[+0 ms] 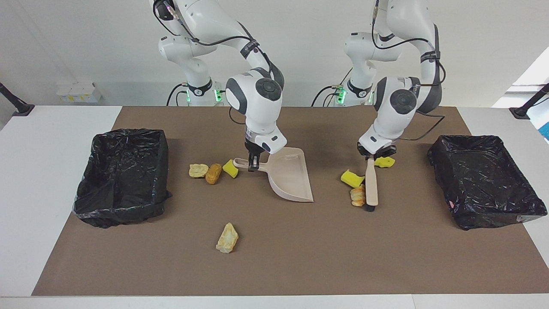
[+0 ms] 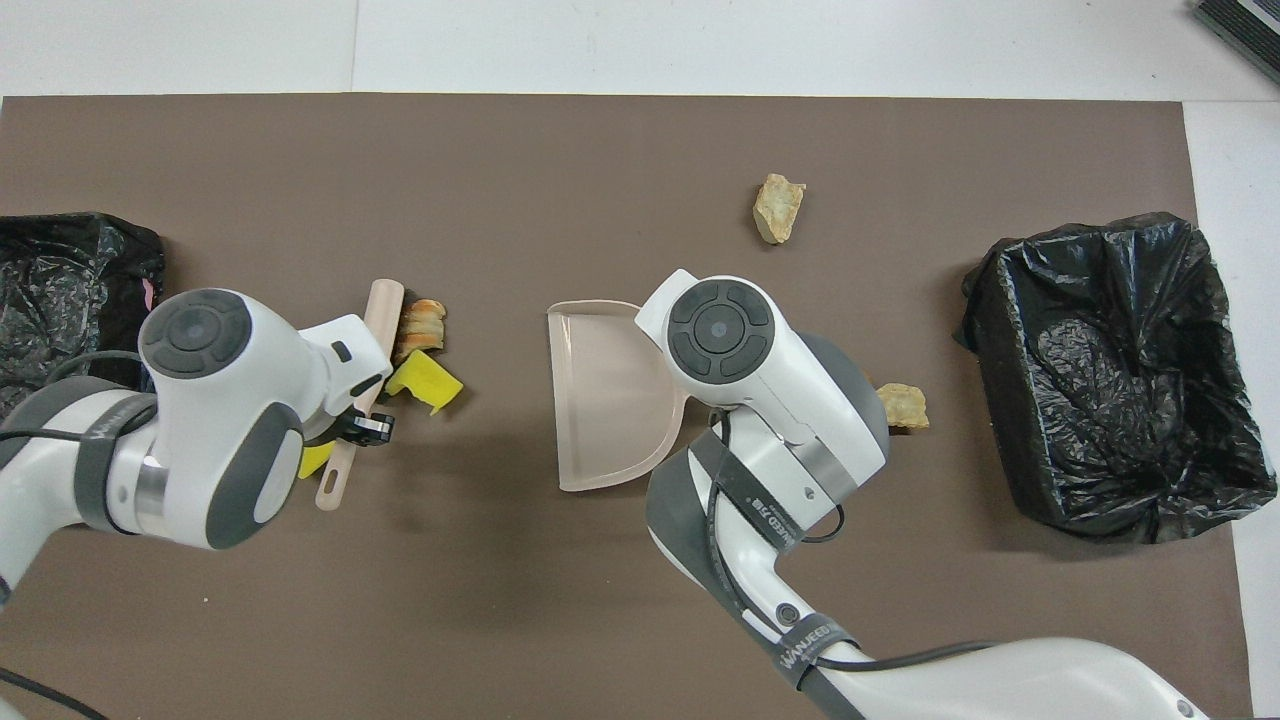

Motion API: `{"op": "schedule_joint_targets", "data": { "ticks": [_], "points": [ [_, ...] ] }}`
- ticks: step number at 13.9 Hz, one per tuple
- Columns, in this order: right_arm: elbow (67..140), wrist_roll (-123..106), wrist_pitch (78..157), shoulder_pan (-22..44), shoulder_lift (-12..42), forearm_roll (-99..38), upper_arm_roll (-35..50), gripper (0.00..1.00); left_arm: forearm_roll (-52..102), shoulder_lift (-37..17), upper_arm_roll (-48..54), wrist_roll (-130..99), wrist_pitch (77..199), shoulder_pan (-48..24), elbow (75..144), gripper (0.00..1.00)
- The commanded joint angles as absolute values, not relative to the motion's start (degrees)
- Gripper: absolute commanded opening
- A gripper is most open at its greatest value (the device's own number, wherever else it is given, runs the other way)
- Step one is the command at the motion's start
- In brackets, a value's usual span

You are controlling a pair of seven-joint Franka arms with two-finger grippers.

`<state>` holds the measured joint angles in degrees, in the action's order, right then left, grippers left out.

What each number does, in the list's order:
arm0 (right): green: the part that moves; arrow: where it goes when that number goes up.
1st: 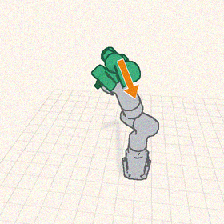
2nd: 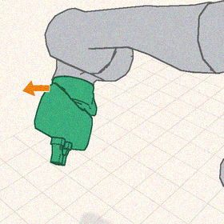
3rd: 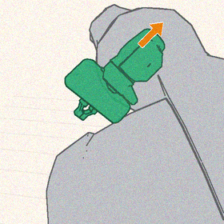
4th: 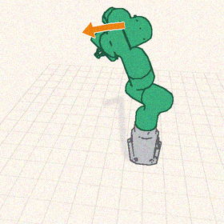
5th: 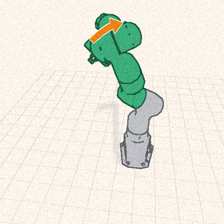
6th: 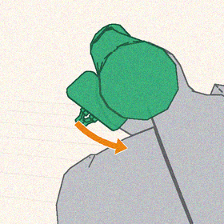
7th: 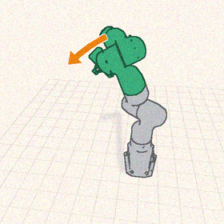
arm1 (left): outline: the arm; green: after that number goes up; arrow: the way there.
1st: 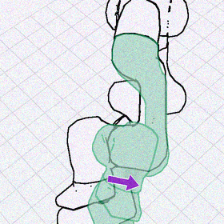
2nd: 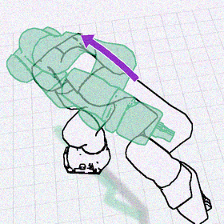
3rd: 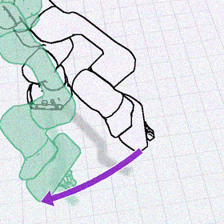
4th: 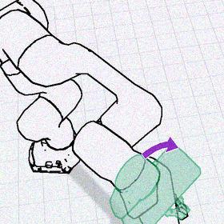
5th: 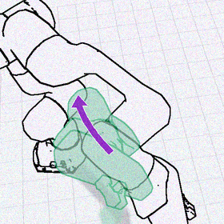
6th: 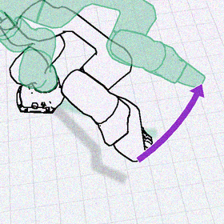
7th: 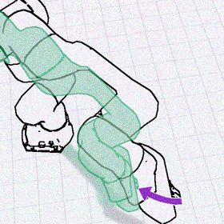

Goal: Sweep and dump trash in bin

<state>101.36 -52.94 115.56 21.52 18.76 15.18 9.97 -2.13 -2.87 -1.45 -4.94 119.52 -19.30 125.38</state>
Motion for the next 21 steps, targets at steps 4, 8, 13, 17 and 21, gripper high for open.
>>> {"op": "schedule_joint_targets", "data": {
  "ticks": [4,8,13,17,21],
  "points": [
    [102.0,-47.7,119.5,23.2,20.8,16.4,10.4,0.0,7.0,0.5,-2.4,-12.5,119.2,-30.4,127.8,0.0],
    [102.3,-47.7,119.5,23.0,20.8,16.4,10.4,0.0,11.6,0.4,-2.4,-16.3,122.2,-35.9,127.1,0.0],
    [102.5,-47.7,119.5,22.9,20.8,16.3,10.4,0.0,11.5,1.0,-3.1,-21.8,113.9,-36.8,120.8,0.0],
    [102.7,-47.7,119.6,22.6,20.8,16.3,10.4,0.0,10.6,6.8,-3.2,-21.5,104.2,-30.6,120.8,0.0],
    [103.0,-47.7,119.7,22.4,20.7,16.3,10.4,0.0,-1.4,12.5,-3.2,-21.8,95.9,-21.8,124.5,0.0]
  ]
}}
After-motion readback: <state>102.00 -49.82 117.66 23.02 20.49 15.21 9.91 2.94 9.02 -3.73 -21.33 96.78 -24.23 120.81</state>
